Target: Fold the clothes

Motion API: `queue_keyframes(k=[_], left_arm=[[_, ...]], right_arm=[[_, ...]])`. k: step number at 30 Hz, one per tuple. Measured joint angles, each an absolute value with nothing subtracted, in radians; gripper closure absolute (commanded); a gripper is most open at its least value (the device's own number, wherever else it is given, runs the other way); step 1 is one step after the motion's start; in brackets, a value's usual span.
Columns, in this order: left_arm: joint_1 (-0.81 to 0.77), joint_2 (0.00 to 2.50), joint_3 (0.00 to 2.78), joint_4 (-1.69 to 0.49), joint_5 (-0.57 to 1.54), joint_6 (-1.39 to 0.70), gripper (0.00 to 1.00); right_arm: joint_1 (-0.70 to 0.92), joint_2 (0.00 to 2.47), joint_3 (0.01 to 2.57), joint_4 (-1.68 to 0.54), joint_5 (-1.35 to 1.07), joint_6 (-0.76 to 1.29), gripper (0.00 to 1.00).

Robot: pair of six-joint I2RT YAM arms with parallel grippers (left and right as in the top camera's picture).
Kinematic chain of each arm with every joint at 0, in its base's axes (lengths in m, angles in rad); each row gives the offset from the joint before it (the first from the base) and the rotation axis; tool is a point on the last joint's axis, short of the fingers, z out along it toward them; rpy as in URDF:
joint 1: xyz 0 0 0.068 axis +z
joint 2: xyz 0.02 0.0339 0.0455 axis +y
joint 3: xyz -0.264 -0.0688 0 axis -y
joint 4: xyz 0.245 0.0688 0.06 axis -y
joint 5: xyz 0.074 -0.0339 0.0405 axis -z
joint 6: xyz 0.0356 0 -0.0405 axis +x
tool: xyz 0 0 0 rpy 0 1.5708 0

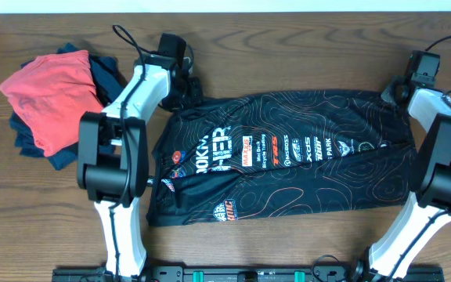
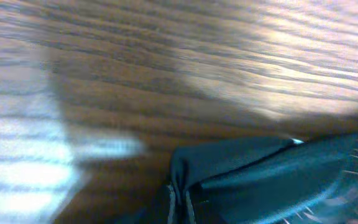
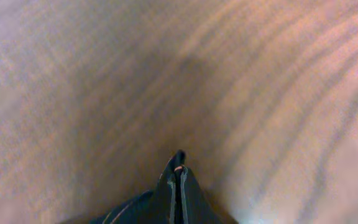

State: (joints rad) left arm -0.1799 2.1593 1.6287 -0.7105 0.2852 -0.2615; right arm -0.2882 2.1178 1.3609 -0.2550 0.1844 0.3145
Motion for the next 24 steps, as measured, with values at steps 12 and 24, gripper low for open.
queue_keyframes(k=[12,24], left_arm=[[-0.181,1.963,1.629,-0.967,0.212,-0.262,0.94],[-0.182,1.926,1.629,-1.275,0.203,-0.262,0.94]], right_arm=[[-0.290,1.848,1.354,-0.608,0.313,0.313,0.99],[-0.301,1.784,1.353,-0.875,0.349,0.307,0.99]])
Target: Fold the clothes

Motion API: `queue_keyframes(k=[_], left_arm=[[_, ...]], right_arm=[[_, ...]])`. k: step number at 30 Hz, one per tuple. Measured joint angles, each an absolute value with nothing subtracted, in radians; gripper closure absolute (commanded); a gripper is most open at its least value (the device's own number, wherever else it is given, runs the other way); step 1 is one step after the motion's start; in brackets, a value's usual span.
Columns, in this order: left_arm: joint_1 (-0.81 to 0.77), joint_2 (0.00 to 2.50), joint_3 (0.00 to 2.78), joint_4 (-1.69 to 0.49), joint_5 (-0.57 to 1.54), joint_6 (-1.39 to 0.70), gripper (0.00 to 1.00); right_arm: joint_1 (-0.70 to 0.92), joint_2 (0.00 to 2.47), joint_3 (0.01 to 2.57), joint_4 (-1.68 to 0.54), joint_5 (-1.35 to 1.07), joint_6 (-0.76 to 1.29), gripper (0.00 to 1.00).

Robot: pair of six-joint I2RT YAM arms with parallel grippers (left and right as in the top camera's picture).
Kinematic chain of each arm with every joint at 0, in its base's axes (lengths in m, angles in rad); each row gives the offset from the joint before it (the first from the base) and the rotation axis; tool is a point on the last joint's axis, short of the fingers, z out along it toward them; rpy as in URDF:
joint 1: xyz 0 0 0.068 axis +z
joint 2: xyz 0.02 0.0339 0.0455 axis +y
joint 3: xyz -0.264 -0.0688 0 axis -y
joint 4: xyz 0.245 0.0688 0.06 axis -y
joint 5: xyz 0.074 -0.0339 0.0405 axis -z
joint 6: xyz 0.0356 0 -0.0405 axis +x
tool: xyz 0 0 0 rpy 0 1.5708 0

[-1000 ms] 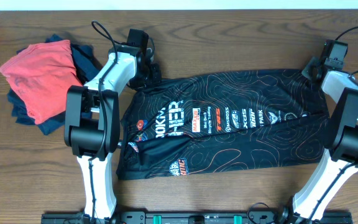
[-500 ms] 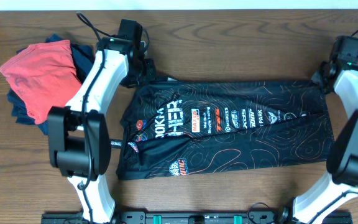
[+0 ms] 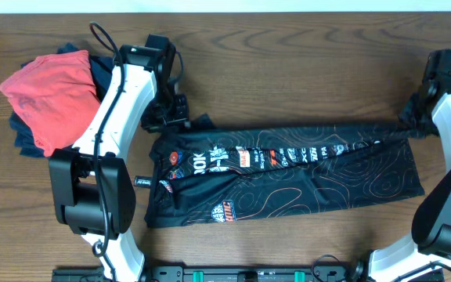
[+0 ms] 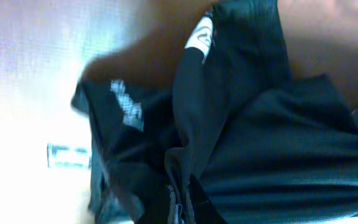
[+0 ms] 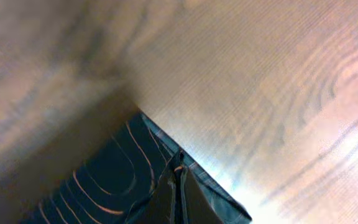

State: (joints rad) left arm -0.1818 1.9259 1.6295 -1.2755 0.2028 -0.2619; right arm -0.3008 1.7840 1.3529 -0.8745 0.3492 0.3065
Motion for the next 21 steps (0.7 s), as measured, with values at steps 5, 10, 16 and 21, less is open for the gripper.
queue_keyframes(k=[5,10,16,21], left_arm=[[-0.183,1.926,1.629,-1.359,0.203,-0.262,0.94],[-0.185,1.926,1.613,-1.401,0.203,-0.263,0.94],[-0.185,1.926,1.518,-1.425,0.204,-0.276,0.94],[-0.186,1.926,1.448,-1.449,0.207,-0.287,0.94]], right_arm=[[-0.319,1.784,1.353,-0.932,0.345,0.306,0.99],[-0.326,1.784,1.353,-0.980,0.326,0.306,0.99],[-0.326,1.784,1.353,-1.011,0.311,0.306,0.99],[-0.326,1.784,1.353,-1.033,0.306,0.306,0.99]])
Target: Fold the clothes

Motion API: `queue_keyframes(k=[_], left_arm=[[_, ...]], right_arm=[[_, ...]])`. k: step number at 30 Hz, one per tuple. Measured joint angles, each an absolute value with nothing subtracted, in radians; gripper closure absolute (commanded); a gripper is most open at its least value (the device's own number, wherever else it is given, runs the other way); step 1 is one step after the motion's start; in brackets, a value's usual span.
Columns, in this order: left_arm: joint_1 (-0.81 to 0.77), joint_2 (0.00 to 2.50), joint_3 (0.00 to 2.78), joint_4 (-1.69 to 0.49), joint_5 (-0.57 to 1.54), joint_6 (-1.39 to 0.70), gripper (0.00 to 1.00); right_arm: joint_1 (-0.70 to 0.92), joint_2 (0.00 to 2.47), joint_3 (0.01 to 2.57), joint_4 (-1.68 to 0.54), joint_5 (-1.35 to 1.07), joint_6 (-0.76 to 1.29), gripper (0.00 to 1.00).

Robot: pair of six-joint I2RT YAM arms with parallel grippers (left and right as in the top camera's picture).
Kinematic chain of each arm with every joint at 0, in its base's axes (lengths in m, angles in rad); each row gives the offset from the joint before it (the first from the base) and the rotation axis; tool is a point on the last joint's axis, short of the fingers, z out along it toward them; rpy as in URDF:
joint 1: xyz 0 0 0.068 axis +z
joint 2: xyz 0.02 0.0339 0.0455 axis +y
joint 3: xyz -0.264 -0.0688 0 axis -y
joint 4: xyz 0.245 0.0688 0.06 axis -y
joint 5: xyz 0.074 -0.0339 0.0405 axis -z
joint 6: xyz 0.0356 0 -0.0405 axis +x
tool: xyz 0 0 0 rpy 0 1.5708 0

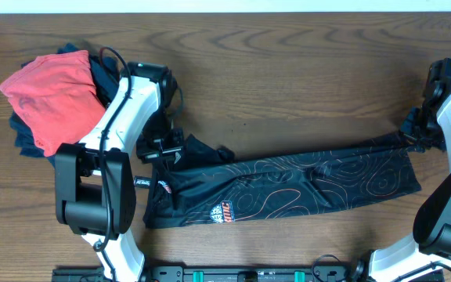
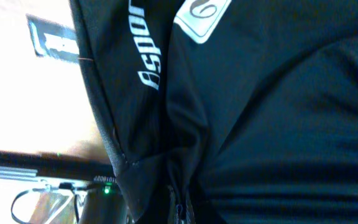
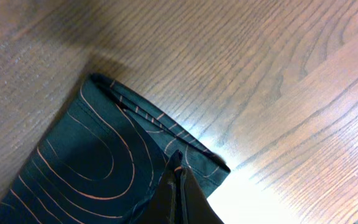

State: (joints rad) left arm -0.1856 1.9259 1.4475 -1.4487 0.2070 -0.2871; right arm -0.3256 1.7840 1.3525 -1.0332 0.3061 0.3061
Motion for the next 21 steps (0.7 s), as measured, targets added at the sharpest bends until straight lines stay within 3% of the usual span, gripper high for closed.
queue_keyframes(k=[21], left_arm=[[-0.215,1.924,1.346,-1.404,0.263,-0.330,0.94]], right_arm=[[-0.423,1.784,1.352,-1.105,0.290,0.307,0.99]])
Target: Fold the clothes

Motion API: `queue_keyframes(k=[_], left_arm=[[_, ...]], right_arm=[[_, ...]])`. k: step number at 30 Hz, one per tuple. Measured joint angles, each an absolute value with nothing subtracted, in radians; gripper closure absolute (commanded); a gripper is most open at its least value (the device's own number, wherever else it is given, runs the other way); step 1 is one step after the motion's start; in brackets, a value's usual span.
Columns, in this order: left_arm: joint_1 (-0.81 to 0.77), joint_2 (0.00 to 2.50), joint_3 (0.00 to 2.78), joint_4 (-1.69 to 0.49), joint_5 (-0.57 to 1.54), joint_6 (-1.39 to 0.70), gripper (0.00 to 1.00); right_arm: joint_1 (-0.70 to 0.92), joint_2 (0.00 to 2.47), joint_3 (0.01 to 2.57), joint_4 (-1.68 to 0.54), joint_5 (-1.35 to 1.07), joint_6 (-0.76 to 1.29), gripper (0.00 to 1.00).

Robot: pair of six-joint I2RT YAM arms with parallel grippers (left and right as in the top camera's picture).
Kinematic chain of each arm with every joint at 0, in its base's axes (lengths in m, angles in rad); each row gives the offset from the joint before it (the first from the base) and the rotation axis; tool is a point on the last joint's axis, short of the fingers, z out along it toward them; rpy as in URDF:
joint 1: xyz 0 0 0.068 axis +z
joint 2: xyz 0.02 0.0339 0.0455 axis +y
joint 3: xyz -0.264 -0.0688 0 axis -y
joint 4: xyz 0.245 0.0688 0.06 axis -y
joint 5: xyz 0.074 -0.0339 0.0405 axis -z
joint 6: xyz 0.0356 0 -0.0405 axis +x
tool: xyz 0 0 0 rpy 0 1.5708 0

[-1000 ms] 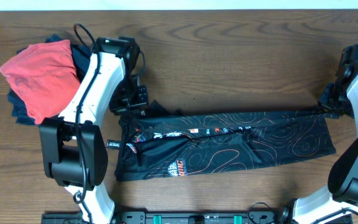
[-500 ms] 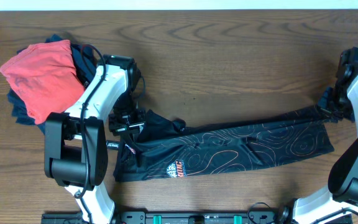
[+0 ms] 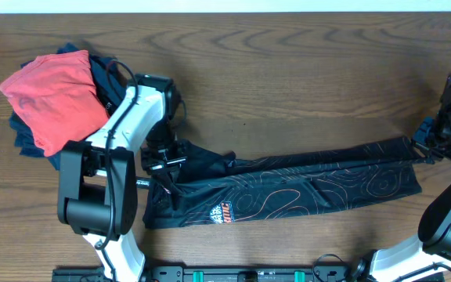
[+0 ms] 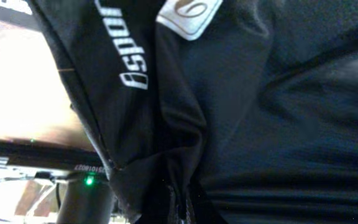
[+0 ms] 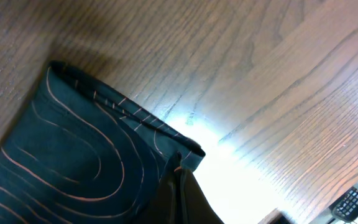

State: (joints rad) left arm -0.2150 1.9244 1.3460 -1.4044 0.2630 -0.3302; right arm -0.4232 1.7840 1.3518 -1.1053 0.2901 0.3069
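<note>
A black jersey (image 3: 288,186) with orange contour lines and sponsor logos lies stretched across the table's near half as a long folded band. My left gripper (image 3: 167,162) is shut on its left end, where cloth bunches up; the left wrist view shows black fabric (image 4: 241,112) with white lettering filling the frame and the gripper (image 4: 180,208) closed on a fold. My right gripper (image 3: 423,147) is shut on the jersey's right end; in the right wrist view the gripper (image 5: 180,167) pinches the cloth's corner (image 5: 73,137) over the wood.
A pile of clothes, red (image 3: 53,94) over dark blue, sits at the far left of the wooden table (image 3: 304,70). A black rail (image 3: 233,274) runs along the near edge between the arm bases.
Both grippers have come slightly nearer the table's front with the jersey's ends. The upper layer now lies lower over the band, which looks a little narrower.
The jersey first lay spread wide, logos up, with each gripper shut on a far corner. Then the far edge stood nearer, folded halfway over. Later the logos were covered and the jersey was a long band, as it is now.
</note>
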Motion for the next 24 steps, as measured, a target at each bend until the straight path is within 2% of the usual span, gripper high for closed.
queue_keyframes(k=[10,11,13,16,17,20,24], left_arm=[[-0.307,1.924,1.299,-1.334,0.202,-0.453,0.94],[-0.315,1.924,1.299,-1.335,0.195,-0.460,0.93],[-0.333,1.924,1.299,-1.335,0.179,-0.472,0.86],[-0.348,1.924,1.298,-1.345,0.145,-0.491,0.83],[-0.350,1.924,1.298,-1.359,0.126,-0.502,0.77],[-0.350,1.924,1.298,-1.412,0.070,-0.530,0.76],[-0.350,1.924,1.298,-1.430,0.017,-0.552,0.76]], right_arm=[[-0.429,1.784,1.332,-1.115,0.292,0.307,0.99],[-0.429,1.784,1.329,-1.115,0.292,0.307,0.99],[-0.429,1.784,1.325,-1.121,0.292,0.307,0.97],[-0.429,1.784,1.325,-1.136,0.295,0.313,0.79],[-0.429,1.784,1.325,-1.136,0.296,0.307,0.74],[-0.429,1.784,1.325,-1.135,0.294,0.313,0.57],[-0.429,1.784,1.325,-1.133,0.291,0.310,0.56]])
